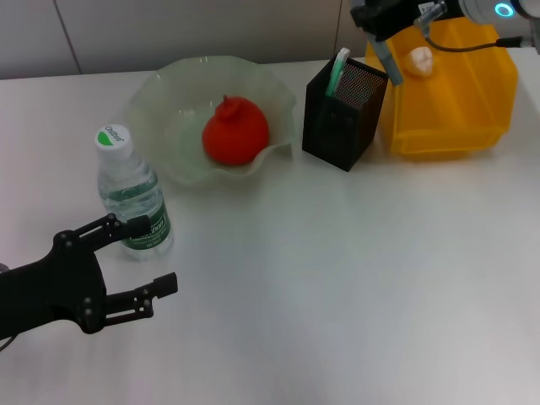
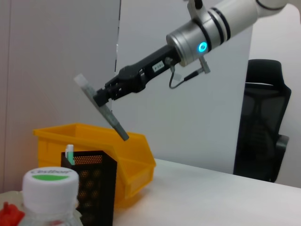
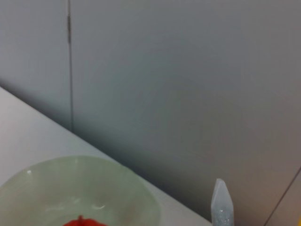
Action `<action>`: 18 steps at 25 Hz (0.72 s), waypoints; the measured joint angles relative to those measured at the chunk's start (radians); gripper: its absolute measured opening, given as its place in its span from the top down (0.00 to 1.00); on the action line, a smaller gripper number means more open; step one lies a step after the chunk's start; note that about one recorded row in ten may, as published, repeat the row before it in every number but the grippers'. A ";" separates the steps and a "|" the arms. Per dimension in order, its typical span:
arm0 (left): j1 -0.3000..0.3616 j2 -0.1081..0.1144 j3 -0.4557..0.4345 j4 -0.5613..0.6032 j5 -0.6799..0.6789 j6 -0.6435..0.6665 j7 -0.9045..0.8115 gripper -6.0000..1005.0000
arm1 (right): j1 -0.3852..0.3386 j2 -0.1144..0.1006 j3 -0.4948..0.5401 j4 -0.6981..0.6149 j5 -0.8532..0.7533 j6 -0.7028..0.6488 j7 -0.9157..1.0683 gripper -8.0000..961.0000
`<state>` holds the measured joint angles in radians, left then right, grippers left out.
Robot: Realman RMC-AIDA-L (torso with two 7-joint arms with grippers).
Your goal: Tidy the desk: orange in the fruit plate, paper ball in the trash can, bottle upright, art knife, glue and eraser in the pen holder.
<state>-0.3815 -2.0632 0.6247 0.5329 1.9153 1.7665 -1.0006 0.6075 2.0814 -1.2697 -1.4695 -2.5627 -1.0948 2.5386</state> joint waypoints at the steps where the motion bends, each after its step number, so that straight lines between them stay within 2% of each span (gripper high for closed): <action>1: 0.000 0.000 -0.003 0.000 -0.001 -0.001 -0.002 0.14 | 0.000 0.000 -0.002 0.018 0.001 0.022 -0.004 0.85; 9: -0.003 0.000 -0.010 -0.001 -0.016 -0.003 -0.012 0.14 | 0.000 0.000 -0.006 0.119 0.093 0.156 -0.077 0.85; 18: -0.003 0.000 -0.010 0.001 -0.018 -0.001 -0.027 0.14 | 0.021 0.000 -0.034 0.198 0.096 0.218 -0.082 0.85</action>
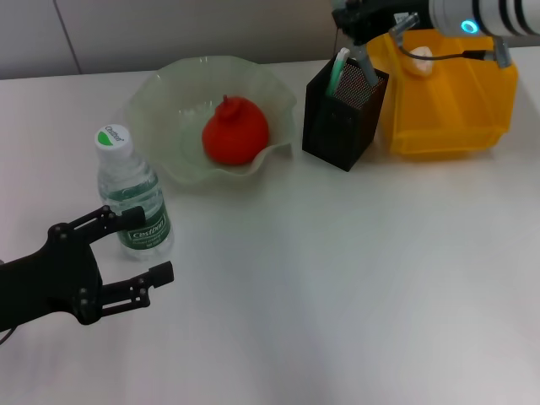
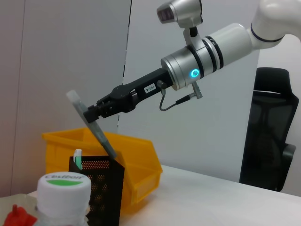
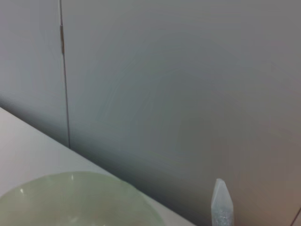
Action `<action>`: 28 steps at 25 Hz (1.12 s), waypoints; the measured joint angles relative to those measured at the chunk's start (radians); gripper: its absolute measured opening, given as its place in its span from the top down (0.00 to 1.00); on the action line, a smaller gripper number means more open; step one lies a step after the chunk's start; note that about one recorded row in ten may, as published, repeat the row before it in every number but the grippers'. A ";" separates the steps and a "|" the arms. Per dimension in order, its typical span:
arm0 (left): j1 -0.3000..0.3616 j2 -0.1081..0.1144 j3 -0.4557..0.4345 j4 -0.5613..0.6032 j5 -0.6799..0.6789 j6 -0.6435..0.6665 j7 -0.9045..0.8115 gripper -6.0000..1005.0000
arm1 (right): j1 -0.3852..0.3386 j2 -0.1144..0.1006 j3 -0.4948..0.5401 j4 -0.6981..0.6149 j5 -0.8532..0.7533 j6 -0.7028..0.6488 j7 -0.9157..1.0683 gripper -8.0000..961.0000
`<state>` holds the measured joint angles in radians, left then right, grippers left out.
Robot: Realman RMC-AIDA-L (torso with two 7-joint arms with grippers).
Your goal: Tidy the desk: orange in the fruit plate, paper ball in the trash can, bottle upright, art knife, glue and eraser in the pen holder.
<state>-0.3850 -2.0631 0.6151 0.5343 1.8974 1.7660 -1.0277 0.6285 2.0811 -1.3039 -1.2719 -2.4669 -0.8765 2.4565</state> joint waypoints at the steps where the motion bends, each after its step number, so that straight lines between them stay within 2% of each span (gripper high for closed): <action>1: 0.002 0.000 0.000 0.000 0.000 0.000 -0.001 0.14 | 0.001 0.001 -0.016 0.022 0.009 0.023 -0.004 0.85; 10: 0.012 0.002 0.000 -0.002 0.000 -0.001 0.005 0.14 | -0.002 0.003 -0.059 0.070 0.042 0.102 -0.008 0.85; 14: 0.013 0.003 0.000 0.000 0.000 0.003 0.004 0.14 | -0.009 0.001 -0.059 0.118 0.116 0.144 -0.008 0.85; 21: 0.019 0.005 0.000 0.000 0.000 0.005 0.002 0.14 | -0.022 0.000 -0.060 0.120 0.126 0.136 -0.007 0.83; 25: 0.021 0.004 0.000 0.004 0.000 0.011 -0.002 0.14 | -0.073 0.001 -0.057 0.031 0.131 0.095 -0.002 0.65; 28: 0.021 0.005 0.000 0.006 0.000 0.017 -0.016 0.14 | -0.162 0.000 -0.056 -0.112 0.191 0.007 -0.033 0.53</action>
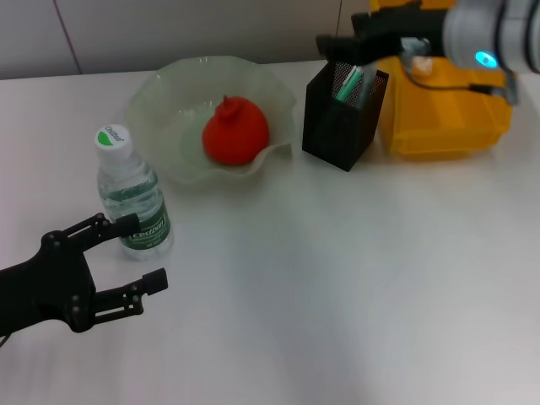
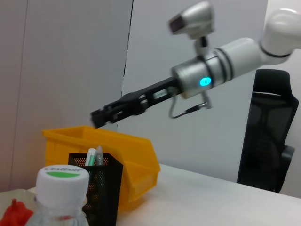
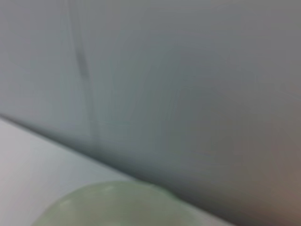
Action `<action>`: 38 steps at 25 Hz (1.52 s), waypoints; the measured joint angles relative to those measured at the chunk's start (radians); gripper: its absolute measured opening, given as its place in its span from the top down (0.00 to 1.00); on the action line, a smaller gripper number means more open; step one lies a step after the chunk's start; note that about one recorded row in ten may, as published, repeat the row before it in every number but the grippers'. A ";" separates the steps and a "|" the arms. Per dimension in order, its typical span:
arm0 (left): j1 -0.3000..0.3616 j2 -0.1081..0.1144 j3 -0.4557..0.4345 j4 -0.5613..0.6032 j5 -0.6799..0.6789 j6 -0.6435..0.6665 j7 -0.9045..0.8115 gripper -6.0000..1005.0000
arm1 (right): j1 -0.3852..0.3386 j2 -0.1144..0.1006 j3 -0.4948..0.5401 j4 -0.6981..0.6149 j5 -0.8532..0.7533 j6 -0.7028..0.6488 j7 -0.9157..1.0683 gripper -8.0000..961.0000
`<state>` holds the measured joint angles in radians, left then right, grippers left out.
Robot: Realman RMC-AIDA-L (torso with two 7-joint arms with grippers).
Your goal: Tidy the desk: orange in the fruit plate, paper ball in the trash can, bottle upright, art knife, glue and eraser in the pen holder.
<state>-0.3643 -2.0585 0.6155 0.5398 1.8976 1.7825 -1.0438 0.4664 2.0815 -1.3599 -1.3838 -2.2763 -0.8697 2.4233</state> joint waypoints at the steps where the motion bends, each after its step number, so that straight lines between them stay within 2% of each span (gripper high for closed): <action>1: -0.007 0.004 0.004 0.001 0.002 0.003 -0.025 0.14 | -0.069 -0.001 0.014 -0.083 0.079 -0.086 -0.067 0.48; 3: -0.021 0.010 0.010 0.002 0.009 0.011 -0.062 0.14 | -0.134 -0.001 0.041 -0.138 0.178 -0.192 -0.163 0.40; 4: -0.021 0.010 0.010 0.002 0.009 0.011 -0.062 0.14 | -0.134 -0.001 0.041 -0.138 0.178 -0.192 -0.163 0.38; 5: -0.026 0.012 0.013 0.002 0.014 0.017 -0.075 0.14 | -0.168 -0.002 0.069 -0.154 0.238 -0.266 -0.229 0.37; 6: -0.036 0.013 0.017 0.003 0.021 0.029 -0.092 0.14 | -0.216 -0.001 0.122 -0.155 0.335 -0.397 -0.345 0.35; 7: -0.036 0.013 0.017 0.003 0.021 0.029 -0.092 0.14 | -0.216 -0.001 0.122 -0.155 0.335 -0.397 -0.345 0.35; 8: -0.041 0.012 0.029 0.002 0.025 0.034 -0.093 0.14 | -0.262 0.001 0.173 -0.122 0.432 -0.515 -0.462 0.35; 9: -0.041 0.012 0.029 0.002 0.025 0.034 -0.093 0.14 | -0.262 0.001 0.173 -0.122 0.432 -0.515 -0.462 0.35; 10: -0.042 0.012 0.034 0.001 0.026 0.035 -0.093 0.14 | -0.280 0.000 0.193 -0.094 0.472 -0.557 -0.521 0.35; 11: -0.042 0.012 0.041 -0.001 0.027 0.035 -0.093 0.14 | -0.313 -0.002 0.243 -0.007 0.544 -0.638 -0.647 0.35; 13: -0.045 0.013 0.061 -0.003 0.030 0.038 -0.094 0.14 | -0.318 -0.004 0.269 0.038 0.563 -0.671 -0.698 0.35; 15: -0.046 0.015 0.069 -0.003 0.031 0.040 -0.095 0.14 | -0.323 -0.005 0.333 0.137 0.585 -0.745 -0.798 0.35; 16: -0.048 0.016 0.073 -0.003 0.031 0.042 -0.096 0.14 | -0.321 -0.005 0.391 0.237 0.588 -0.803 -0.890 0.35; 17: -0.050 0.019 0.076 -0.004 0.032 0.044 -0.096 0.14 | -0.321 -0.005 0.391 0.237 0.588 -0.803 -0.890 0.35; 18: -0.055 0.021 0.078 -0.006 0.035 0.046 -0.097 0.14 | -0.314 -0.006 0.441 0.333 0.582 -0.850 -0.986 0.35; 21: -0.065 0.023 0.081 -0.006 0.045 0.048 -0.102 0.14 | -0.310 -0.006 0.487 0.417 0.562 -0.886 -1.085 0.35; 26: -0.100 0.024 0.089 -0.006 0.107 0.049 -0.135 0.14 | -0.306 -0.006 0.497 0.469 0.529 -0.886 -1.134 0.35; 35: -0.108 0.025 0.090 -0.006 0.129 0.056 -0.135 0.14 | -0.295 -0.003 0.498 0.477 0.518 -0.889 -1.140 0.35; 38: -0.107 0.032 0.090 -0.006 0.131 0.065 -0.141 0.14 | -0.294 -0.003 0.492 0.480 0.512 -0.885 -1.141 0.35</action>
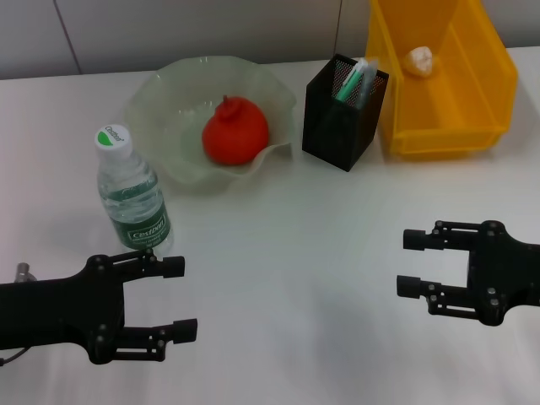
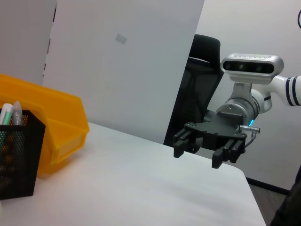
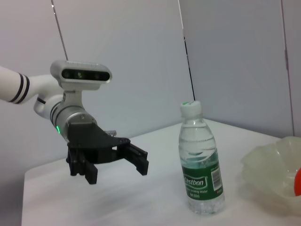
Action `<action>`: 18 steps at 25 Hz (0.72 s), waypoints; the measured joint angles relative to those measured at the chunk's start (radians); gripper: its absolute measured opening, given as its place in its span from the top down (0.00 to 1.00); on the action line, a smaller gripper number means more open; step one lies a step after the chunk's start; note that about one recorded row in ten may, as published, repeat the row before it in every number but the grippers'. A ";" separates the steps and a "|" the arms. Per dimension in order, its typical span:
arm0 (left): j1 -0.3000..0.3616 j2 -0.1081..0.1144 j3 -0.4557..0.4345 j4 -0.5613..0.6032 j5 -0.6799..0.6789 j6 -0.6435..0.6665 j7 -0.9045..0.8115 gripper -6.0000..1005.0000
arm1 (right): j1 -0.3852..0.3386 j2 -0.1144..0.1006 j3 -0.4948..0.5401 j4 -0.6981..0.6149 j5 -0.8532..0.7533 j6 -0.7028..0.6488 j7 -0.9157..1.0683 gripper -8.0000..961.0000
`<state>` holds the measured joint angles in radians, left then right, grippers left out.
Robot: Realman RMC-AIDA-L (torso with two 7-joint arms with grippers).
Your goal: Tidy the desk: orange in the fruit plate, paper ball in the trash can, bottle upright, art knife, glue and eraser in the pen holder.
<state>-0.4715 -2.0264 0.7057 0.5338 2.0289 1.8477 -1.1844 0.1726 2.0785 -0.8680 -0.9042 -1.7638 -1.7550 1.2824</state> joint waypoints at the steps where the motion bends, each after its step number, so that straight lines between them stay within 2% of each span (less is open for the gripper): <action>1: 0.000 0.000 0.000 0.000 0.000 0.000 0.000 0.14 | 0.000 0.000 0.000 0.000 0.000 0.000 0.000 0.35; 3: 0.001 0.012 0.000 0.006 0.001 0.006 -0.031 0.14 | 0.009 0.000 0.003 0.000 -0.028 0.002 0.001 0.35; 6: 0.001 0.016 0.000 0.007 0.001 0.007 -0.037 0.14 | 0.014 -0.002 0.007 0.001 -0.049 0.002 0.008 0.35; 8: 0.001 0.033 0.000 0.009 0.002 0.021 -0.059 0.14 | 0.023 -0.003 0.007 -0.006 -0.091 0.002 0.024 0.35; 18: -0.014 0.043 0.001 0.023 0.046 0.039 -0.092 0.14 | 0.045 -0.003 0.009 -0.006 -0.142 0.005 0.052 0.35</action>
<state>-0.4859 -1.9834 0.7072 0.5566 2.0747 1.8866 -1.2764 0.2177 2.0758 -0.8586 -0.9104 -1.9057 -1.7502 1.3340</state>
